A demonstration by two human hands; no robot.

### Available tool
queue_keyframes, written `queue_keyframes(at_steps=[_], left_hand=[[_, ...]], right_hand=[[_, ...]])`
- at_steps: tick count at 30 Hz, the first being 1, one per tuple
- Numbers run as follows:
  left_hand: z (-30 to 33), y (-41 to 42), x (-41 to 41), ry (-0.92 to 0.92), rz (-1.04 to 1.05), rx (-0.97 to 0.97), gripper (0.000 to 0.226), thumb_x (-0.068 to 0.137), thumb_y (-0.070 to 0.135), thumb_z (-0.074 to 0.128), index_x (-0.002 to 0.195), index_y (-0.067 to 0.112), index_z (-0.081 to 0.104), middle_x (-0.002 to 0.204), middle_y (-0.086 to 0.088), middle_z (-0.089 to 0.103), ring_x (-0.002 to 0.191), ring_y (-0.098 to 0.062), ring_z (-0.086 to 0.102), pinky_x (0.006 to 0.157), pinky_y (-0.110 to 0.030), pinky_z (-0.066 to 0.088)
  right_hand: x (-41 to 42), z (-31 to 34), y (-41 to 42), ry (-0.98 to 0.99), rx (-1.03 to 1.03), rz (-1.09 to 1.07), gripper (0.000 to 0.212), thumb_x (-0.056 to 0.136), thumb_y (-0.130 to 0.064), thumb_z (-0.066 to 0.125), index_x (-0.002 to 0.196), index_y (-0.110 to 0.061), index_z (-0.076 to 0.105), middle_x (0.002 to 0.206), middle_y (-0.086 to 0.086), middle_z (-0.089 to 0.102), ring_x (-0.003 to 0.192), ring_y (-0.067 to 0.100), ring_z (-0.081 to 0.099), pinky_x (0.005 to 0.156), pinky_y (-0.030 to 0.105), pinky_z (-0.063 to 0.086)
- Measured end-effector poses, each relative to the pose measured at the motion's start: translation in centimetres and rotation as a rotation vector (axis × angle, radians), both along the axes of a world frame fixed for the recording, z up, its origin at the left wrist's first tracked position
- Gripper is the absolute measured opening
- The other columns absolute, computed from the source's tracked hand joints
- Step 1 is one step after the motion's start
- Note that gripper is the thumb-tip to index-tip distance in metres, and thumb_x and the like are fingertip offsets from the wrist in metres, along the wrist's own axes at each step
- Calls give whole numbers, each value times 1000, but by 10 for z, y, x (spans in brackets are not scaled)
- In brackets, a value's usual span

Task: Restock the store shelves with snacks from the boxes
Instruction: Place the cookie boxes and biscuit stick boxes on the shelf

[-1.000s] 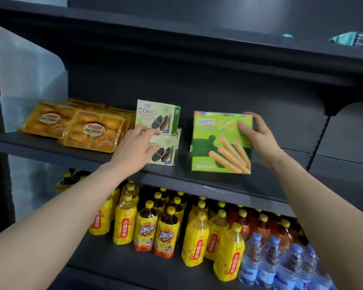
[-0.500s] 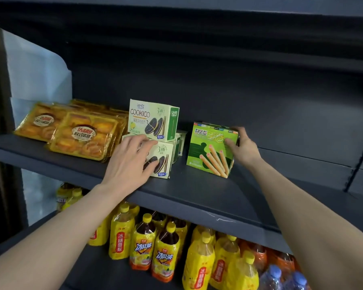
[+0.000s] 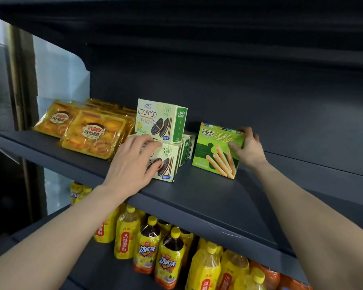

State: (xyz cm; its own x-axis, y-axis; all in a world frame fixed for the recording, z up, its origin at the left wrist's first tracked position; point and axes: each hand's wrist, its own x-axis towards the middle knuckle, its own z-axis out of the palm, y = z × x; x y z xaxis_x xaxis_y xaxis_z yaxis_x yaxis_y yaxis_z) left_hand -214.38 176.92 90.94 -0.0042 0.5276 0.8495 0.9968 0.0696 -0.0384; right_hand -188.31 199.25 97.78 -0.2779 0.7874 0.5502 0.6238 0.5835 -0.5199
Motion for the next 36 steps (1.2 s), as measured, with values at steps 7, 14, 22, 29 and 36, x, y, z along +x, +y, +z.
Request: queue_keyframes(at_steps=[7, 14, 22, 29, 36], left_hand=[[-1, -1, -1, 20, 7, -6, 43, 91, 34, 63, 129, 14, 58, 130, -7, 52, 117, -28, 47, 92, -44, 48], [0, -7, 1, 10, -18, -50, 42, 90, 31, 63, 128, 12, 58, 131, -9, 52, 117, -29, 47, 90, -45, 50], [-2, -37, 9, -60, -71, -94, 44, 92, 31, 63, 132, 12, 55, 134, -12, 50, 117, -32, 49, 86, -45, 50], [-38, -98, 16, -88, -158, -131, 43, 93, 30, 63, 132, 14, 55, 132, -10, 50, 116, -33, 49, 86, -46, 49], [-138, -157, 1, -185, -171, -225, 41, 93, 30, 60, 131, 16, 55, 130, -11, 51, 114, -34, 51, 87, -45, 48]], right_hand=[[-6, -1, -1, -181, 159, -127, 55, 94, -31, 63, 142, -14, 41, 134, 20, 38, 120, 43, 45, 101, 49, 42], [-4, -8, -39, -376, 435, -330, 47, 95, -32, 58, 136, -12, 49, 137, 25, 43, 118, 45, 45, 92, 53, 44], [-7, -24, -138, -449, 574, -299, 36, 97, -36, 53, 126, -14, 57, 130, 20, 52, 110, 43, 51, 86, 49, 44], [-21, -75, -249, -481, 612, -256, 40, 96, -34, 51, 130, -13, 55, 132, 18, 53, 115, 41, 52, 85, 48, 46], [-31, -186, -321, -497, 492, -167, 40, 97, -33, 50, 131, -13, 55, 132, 19, 53, 114, 41, 51, 87, 47, 44]])
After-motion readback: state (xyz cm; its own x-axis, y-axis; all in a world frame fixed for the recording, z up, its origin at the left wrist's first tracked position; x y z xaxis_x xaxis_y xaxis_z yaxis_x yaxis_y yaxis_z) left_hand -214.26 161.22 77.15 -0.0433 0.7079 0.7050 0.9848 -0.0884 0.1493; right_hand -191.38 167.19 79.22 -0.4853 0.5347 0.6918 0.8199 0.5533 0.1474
